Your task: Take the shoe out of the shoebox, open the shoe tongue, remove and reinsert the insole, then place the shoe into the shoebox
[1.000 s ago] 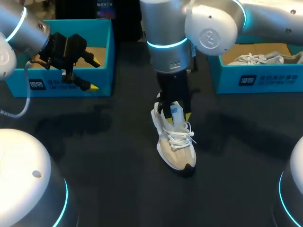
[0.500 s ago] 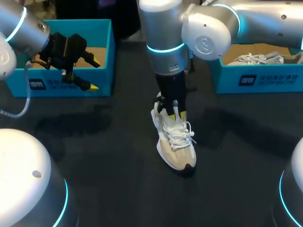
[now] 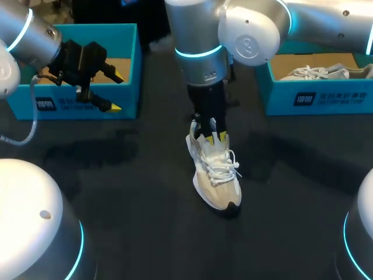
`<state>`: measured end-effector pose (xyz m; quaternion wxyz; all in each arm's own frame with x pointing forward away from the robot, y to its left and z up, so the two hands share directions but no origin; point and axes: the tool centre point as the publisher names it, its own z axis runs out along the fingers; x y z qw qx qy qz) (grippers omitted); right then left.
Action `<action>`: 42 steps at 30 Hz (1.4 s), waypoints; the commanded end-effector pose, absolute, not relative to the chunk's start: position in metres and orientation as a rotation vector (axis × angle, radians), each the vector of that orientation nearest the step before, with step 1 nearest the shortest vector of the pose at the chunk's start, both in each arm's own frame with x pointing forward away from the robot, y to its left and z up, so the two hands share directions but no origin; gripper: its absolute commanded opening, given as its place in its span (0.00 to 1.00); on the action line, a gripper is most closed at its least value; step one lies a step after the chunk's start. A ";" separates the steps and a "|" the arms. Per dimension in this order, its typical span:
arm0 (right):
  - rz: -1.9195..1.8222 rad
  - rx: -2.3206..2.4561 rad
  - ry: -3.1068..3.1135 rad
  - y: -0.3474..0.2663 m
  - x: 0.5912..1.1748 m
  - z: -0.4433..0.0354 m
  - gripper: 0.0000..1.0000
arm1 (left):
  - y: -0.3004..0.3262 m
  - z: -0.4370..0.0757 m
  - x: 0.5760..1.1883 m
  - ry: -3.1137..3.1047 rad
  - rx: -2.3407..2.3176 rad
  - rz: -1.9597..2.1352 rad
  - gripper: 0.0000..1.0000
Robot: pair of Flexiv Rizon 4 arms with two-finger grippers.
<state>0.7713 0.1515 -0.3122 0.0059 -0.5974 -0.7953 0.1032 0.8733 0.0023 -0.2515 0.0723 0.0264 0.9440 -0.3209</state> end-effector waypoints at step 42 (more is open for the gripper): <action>0.177 -1.763 -2.547 0.151 0.796 -0.327 0.29 | 0.003 -0.251 0.873 2.838 0.079 -0.961 1.00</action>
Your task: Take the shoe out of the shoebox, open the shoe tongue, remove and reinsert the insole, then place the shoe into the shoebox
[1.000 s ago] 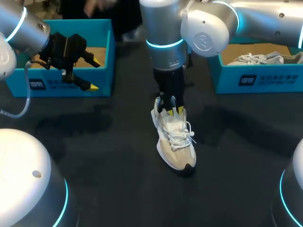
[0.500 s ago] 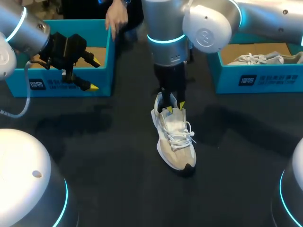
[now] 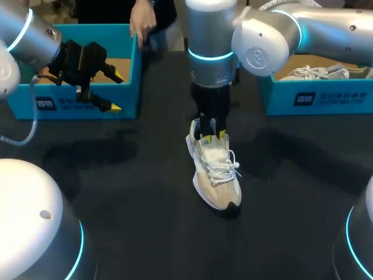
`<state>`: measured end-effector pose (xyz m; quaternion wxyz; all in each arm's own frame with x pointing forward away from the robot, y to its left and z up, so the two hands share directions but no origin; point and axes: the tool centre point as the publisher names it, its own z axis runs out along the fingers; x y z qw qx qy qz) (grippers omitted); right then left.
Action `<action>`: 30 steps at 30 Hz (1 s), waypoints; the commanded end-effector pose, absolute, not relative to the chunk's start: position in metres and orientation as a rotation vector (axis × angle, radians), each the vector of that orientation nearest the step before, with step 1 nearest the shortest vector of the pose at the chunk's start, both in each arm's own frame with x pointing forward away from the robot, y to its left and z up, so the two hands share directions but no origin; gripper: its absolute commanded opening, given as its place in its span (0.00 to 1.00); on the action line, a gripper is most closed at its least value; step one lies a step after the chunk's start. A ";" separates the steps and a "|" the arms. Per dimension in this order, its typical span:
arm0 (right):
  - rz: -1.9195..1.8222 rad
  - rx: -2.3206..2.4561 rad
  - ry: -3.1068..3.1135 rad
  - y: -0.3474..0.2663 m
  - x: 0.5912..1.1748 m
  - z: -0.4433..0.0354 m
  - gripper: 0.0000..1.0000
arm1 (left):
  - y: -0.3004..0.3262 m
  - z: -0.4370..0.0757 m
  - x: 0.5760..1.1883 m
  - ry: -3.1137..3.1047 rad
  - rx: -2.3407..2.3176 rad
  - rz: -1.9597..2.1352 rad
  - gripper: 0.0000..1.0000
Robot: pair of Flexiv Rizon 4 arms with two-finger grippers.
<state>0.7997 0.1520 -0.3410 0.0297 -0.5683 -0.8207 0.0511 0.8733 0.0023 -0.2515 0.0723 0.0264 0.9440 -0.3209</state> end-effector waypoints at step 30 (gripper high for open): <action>-0.074 -1.251 -3.209 0.177 0.799 -0.242 1.00 | 0.003 -0.251 0.873 2.838 0.079 -0.961 1.00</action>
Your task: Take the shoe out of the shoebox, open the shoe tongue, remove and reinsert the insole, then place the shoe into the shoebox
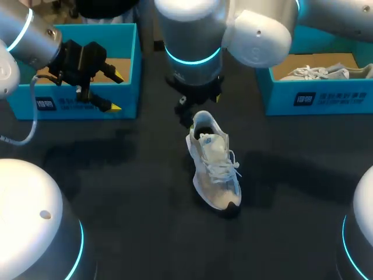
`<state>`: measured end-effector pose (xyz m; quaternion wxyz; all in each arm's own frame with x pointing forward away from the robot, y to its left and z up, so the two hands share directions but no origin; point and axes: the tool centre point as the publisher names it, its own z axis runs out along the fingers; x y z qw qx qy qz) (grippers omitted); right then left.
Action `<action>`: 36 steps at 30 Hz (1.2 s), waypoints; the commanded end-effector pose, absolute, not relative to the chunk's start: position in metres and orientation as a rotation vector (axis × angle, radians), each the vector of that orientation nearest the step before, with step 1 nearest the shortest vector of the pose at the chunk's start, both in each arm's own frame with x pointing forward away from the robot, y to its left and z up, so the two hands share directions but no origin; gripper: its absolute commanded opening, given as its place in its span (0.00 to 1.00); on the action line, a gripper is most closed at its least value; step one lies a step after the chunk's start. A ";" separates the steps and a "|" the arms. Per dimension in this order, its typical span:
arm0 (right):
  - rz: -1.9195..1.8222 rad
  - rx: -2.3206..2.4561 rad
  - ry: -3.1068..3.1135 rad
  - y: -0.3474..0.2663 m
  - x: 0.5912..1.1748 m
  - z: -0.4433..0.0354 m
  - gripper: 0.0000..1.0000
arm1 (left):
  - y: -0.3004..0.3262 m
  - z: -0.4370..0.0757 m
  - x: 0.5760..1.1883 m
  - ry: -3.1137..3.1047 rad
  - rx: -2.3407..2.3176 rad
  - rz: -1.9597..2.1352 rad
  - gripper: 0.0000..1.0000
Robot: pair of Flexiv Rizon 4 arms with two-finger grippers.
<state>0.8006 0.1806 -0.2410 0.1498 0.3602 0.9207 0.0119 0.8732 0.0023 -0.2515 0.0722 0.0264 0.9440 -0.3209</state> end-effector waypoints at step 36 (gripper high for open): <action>-0.226 -0.157 2.999 0.172 0.894 -0.317 1.00 | 0.003 -0.251 0.873 2.838 0.079 -0.961 1.00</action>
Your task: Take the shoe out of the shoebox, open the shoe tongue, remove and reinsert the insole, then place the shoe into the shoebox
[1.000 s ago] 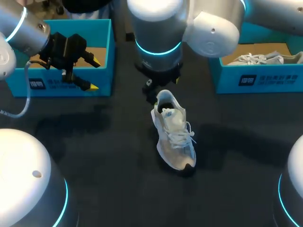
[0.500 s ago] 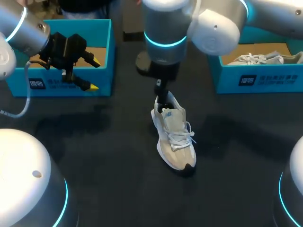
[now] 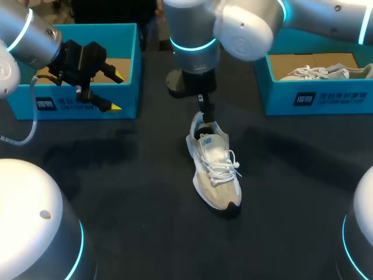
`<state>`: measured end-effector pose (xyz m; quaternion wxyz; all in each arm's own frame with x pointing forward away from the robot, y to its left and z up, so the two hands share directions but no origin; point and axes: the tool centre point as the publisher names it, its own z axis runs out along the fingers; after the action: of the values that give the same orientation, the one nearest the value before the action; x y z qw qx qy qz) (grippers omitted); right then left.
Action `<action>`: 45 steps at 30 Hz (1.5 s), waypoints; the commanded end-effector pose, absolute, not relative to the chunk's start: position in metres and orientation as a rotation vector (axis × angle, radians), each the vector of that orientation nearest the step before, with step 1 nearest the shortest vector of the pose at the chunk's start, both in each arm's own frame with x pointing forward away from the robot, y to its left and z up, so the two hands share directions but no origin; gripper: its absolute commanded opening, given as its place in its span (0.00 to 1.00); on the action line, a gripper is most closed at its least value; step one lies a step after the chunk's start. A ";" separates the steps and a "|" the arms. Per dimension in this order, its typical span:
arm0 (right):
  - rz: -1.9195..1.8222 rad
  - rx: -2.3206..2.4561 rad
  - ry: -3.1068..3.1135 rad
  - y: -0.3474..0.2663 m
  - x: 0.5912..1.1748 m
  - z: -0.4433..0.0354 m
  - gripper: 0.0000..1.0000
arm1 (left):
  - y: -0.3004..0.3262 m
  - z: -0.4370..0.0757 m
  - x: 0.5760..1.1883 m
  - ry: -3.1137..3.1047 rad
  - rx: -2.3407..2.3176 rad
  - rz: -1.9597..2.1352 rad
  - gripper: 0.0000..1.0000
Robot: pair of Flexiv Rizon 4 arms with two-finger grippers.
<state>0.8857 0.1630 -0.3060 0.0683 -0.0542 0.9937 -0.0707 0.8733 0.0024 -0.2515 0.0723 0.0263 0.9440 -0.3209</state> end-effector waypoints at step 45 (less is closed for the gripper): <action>-0.253 -0.153 2.984 0.160 0.909 -0.377 0.00 | 0.003 -0.251 0.873 2.838 0.079 -0.961 1.00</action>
<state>0.9114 0.1626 -0.3791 0.0710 -0.0505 0.9928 -0.0828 0.8732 0.0023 -0.2515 0.0723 0.0263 0.9440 -0.3209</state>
